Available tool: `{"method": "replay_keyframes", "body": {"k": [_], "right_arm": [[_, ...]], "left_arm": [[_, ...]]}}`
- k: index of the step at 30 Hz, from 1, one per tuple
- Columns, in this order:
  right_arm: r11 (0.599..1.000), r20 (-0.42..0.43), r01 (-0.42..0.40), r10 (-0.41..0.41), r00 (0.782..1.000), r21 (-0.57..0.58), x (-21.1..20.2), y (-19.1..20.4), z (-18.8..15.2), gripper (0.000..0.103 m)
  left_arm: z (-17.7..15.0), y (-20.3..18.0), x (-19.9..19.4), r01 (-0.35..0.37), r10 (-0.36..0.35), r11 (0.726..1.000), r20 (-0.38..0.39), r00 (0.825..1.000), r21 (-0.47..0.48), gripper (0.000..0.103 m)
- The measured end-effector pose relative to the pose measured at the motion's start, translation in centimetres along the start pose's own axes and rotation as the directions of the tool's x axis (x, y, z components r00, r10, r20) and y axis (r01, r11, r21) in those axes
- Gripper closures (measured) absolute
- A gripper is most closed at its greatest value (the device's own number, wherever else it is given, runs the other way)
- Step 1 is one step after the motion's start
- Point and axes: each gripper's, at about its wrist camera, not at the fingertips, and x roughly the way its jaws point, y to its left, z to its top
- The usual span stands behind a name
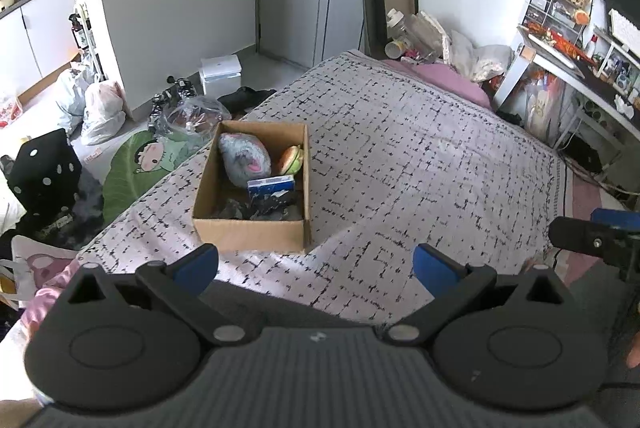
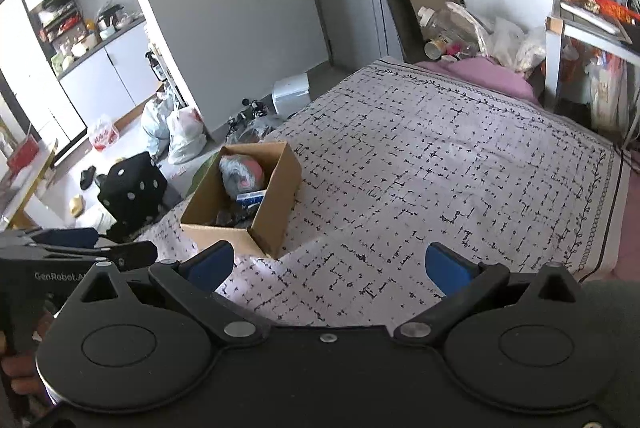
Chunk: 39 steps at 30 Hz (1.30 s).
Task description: Organize soft objects
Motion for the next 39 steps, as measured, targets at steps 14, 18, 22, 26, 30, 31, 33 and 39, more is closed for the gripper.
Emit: {"method": "replay_keyframes", "body": {"k": [14, 18, 22, 26, 30, 31, 33, 39], "right_arm": [[1.000, 0.021, -0.001, 0.001, 1.000, -0.012, -0.1, 0.6, -0.3, 0.000], [1.000, 0.016, 0.007, -0.007, 1.000, -0.008, 0.1, 0.5, -0.3, 0.000], [1.000, 0.013, 0.004, -0.004, 1.000, -0.004, 0.2, 0.5, -0.3, 0.000], [1.000, 0.010, 0.003, -0.003, 1.000, 0.005, 0.4, 0.4, -0.4, 0.000], [1.000, 0.006, 0.001, -0.001, 1.000, 0.017, 0.6, 0.1, -0.5, 0.000], [1.000, 0.006, 0.000, 0.000, 1.000, 0.018, 0.6, 0.1, -0.5, 0.000], [1.000, 0.006, -0.002, 0.002, 1.000, 0.018, 0.6, 0.2, -0.5, 0.000], [1.000, 0.002, -0.005, 0.005, 1.000, 0.021, 0.7, 0.2, -0.5, 0.000]], "left_arm": [[-0.7, 1.8, -0.5, -0.008, 0.008, 1.000, 0.011, 1.000, -0.026, 0.000], [-0.6, 1.8, -0.7, -0.004, 0.005, 1.000, 0.018, 1.000, -0.031, 0.000], [-0.6, 1.9, -0.9, -0.003, 0.004, 0.999, 0.025, 1.000, -0.038, 0.000], [-0.6, 1.7, -1.0, -0.002, 0.003, 0.999, 0.029, 1.000, -0.033, 0.000], [-0.7, 1.6, -1.0, -0.002, 0.003, 0.999, 0.030, 1.000, -0.032, 0.000], [-0.7, 1.6, -1.1, -0.002, 0.003, 0.999, 0.032, 0.999, -0.032, 0.000], [-0.6, 1.6, -1.1, -0.002, 0.003, 1.000, 0.033, 0.999, -0.031, 0.000], [-0.6, 1.5, -1.2, -0.005, 0.006, 0.999, 0.034, 0.999, -0.034, 0.000]]}}
